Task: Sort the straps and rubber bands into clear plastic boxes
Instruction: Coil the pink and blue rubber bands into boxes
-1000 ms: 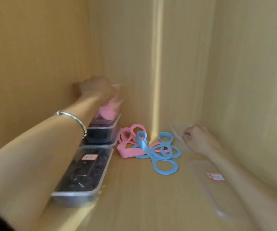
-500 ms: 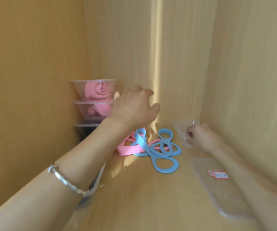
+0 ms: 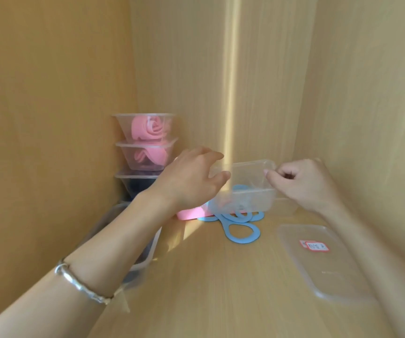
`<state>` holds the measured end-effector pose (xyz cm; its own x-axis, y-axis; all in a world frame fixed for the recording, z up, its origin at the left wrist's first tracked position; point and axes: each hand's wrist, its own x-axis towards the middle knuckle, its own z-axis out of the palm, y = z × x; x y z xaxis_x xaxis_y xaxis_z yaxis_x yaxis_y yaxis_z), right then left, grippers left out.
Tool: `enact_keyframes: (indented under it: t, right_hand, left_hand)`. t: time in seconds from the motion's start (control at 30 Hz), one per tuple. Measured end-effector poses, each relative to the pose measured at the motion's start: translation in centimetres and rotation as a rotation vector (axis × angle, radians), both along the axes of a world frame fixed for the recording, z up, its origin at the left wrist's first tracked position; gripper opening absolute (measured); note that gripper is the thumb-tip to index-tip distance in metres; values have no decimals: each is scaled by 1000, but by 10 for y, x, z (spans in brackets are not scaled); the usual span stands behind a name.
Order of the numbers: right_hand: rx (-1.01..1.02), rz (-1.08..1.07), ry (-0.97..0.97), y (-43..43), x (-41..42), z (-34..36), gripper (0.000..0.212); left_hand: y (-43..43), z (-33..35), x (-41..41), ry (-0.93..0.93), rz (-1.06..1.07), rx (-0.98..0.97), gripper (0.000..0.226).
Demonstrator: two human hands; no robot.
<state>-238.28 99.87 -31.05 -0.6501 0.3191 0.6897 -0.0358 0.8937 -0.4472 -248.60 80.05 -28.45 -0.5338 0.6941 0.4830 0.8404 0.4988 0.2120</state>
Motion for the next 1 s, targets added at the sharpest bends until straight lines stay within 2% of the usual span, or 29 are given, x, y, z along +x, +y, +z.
enact_keyframes:
  t: [0.07,0.17,0.23,0.3,0.33,0.4,0.53,0.63,0.7,0.77,0.83,0.93,1.0]
  right_hand:
    - [-74,77,-109,-9,12,-1,47]
    - [-169,233,-415,-18,27,-9,38]
    - [-193,277,-571,-21,34,-13,37]
    - [-241,330,-697,-24,40,-13,37]
    - [-280,379,-740,-24,43,-12,32]
    - [-332,457,-771,-24,46,-7,24]
    - [-317,398,-693,-15,37,8,33]
    - [-253,251,-653,-6,7,15,26]
    - [-211,151,-656,4,-19,12,20]
    - [-218,96,-722,12,-44,7,19]
    - [-311,84,-838,15,-66,1,23]
    - [-432,26,-992,13,-91,-14,34]
    - [-391,-35,-1050,14,-104,-27,35]
  left_hand:
    - [-3,-4,2,-19,-16,-42,52]
    - [-2,-14,4,-155,-23,-148,47]
    - [0,-19,9,-256,-41,-369,51]
    - [1,-24,14,-333,-47,-660,68]
    - [1,-26,16,-368,-20,-758,72]
    - [4,-29,16,-388,22,-836,79]
    - [15,-26,13,-414,-30,-851,76]
    - [21,-16,6,-457,-61,-808,80]
    - [24,-7,0,-425,-36,-757,71]
    - [27,1,-6,-346,31,-720,65]
    - [27,6,-13,-293,53,-720,65]
    - [24,9,-24,-303,83,-738,63]
    - [21,11,-30,-317,73,-732,59]
